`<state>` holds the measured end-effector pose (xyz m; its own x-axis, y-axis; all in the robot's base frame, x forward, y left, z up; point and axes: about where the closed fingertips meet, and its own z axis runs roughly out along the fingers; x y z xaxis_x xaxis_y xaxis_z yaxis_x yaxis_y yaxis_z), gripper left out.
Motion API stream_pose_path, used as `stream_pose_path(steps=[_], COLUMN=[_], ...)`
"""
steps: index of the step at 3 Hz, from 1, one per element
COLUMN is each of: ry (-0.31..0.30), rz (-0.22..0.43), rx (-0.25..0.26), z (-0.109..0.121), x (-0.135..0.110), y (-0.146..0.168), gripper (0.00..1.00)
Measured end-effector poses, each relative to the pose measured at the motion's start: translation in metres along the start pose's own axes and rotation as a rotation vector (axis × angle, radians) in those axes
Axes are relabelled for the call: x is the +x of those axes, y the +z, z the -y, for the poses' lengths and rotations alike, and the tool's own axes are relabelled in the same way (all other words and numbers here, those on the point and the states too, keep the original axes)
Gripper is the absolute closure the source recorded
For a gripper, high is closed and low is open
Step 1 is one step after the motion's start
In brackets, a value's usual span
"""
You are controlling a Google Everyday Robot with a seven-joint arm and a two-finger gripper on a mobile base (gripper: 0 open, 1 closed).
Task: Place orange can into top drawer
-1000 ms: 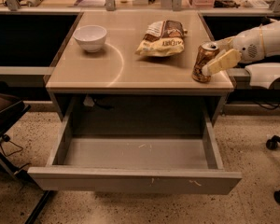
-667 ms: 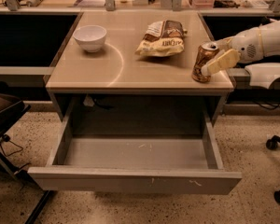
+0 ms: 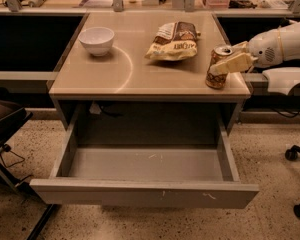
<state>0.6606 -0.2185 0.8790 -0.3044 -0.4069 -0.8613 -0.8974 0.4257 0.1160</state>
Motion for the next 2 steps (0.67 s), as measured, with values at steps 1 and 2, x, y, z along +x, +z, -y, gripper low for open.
stream_pose_path(steps=[1, 2], ry=[0.0, 0.001], rz=[0.0, 0.0], rx=[0.0, -0.001], z=[0.0, -0.0003], x=[0.0, 0.0001], y=[0.0001, 0.0003], gripper=[0.66, 0.89])
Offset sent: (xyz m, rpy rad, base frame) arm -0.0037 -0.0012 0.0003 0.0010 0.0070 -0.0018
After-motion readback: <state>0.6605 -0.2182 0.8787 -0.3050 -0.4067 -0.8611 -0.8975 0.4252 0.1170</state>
